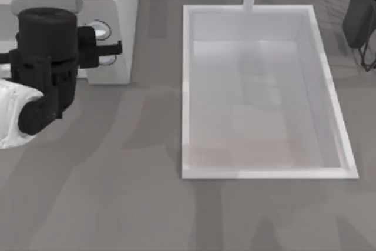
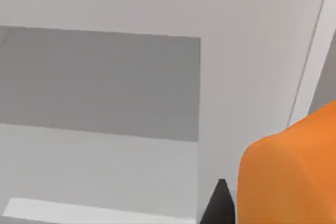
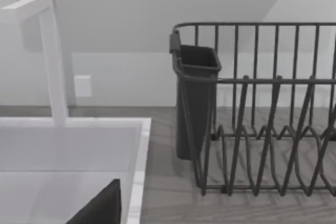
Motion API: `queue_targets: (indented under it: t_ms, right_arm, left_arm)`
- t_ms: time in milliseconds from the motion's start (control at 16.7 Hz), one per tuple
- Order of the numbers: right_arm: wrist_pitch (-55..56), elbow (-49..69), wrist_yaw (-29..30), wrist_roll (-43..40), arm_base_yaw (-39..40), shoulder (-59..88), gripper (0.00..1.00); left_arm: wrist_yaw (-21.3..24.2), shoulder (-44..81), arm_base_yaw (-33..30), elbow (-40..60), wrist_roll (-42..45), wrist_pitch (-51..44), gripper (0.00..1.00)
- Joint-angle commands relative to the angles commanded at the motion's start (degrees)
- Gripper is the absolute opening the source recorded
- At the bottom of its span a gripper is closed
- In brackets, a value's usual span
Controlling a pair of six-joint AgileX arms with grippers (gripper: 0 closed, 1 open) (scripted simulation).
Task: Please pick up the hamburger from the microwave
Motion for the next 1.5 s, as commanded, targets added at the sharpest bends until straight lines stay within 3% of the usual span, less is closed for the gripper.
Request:
queue_targets:
  t_ms: [240, 660, 840, 1260, 1500]
  right_arm:
    - [0.0, 0.0, 0.0, 0.0, 0.0, 0.0, 1.00]
    - [0.0, 0.0, 0.0, 0.0, 0.0, 0.0, 1.00]
    - [0.0, 0.0, 0.0, 0.0, 0.0, 0.0, 1.00]
    - [0.0, 0.0, 0.0, 0.0, 0.0, 0.0, 1.00]
    - [0.0, 0.0, 0.0, 0.0, 0.0, 0.0, 1.00]
  left_arm:
    - [-1.2, -6.4, -3.5, -6.4, -1.1, -1.1, 0.00]
    - [-1.8, -3.4, -2.7, -7.1, -1.1, 1.4, 0.00]
    - [-1.8, 3.3, -3.2, -8.8, -1.2, 9.1, 0.00]
    - [-1.1, 22.0, -3.7, -15.1, -1.1, 36.9, 0.00]
    - [-0.8, 26.6, -3.6, -17.2, -1.0, 42.6, 0.00]
